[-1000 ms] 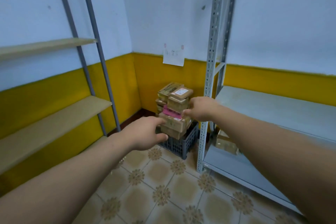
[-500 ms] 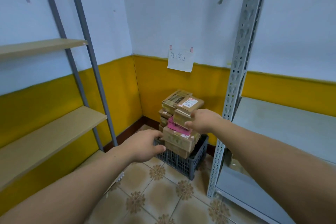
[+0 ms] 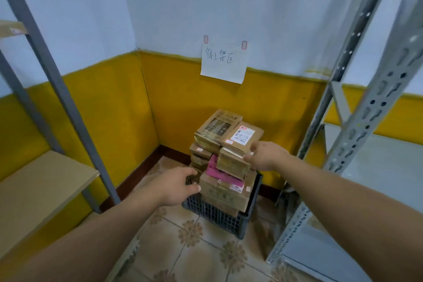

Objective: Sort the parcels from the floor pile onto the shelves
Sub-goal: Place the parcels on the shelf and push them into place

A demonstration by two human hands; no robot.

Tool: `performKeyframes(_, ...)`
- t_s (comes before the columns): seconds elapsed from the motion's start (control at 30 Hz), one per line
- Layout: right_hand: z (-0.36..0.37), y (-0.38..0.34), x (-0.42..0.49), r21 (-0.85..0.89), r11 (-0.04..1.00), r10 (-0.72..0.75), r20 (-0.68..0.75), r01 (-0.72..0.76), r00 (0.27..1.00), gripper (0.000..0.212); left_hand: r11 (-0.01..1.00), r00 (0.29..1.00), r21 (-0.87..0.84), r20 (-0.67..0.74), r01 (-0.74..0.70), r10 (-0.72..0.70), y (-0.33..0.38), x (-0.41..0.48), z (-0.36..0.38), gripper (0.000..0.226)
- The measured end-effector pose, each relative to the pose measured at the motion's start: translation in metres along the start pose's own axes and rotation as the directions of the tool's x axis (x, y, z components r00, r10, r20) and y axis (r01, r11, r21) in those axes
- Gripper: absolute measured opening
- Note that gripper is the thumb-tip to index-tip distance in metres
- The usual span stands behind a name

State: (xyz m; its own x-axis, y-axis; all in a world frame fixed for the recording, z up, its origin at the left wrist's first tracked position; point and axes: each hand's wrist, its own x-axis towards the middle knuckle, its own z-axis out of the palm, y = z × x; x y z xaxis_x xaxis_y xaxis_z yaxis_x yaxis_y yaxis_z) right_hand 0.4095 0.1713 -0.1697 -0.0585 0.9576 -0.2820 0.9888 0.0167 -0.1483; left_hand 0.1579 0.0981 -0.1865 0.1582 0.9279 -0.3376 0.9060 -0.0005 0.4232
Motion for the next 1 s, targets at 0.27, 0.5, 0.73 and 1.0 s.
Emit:
performKeyframes(0.27,0.013,-0.022,0.097,0.176,0.959,0.212,0.071,-0.222,0.975,0.057,0.999,0.989,-0.048,0.149,-0.013,0.020,-0.050,0.155,-0.047,0.051)
performKeyframes(0.5,0.023,0.006,0.177,0.347,0.857,0.351,0.150,-0.381,0.924,0.059,0.997,0.957,-0.052,0.280,-0.063,0.075,-0.036,0.272,-0.048,0.052)
performKeyframes(0.73,0.063,0.044,0.274,0.440,0.752,0.442,0.215,-0.490,0.871,0.074,1.000,0.918,0.015,0.396,-0.003,-0.003,-0.030,0.378,-0.022,0.059)
performKeyframes(1.0,0.108,0.067,0.320,0.635,0.426,0.543,0.390,-0.644,0.744,0.089,0.994,0.853,-0.102,0.521,0.040,0.019,-0.035,0.459,0.018,0.057)
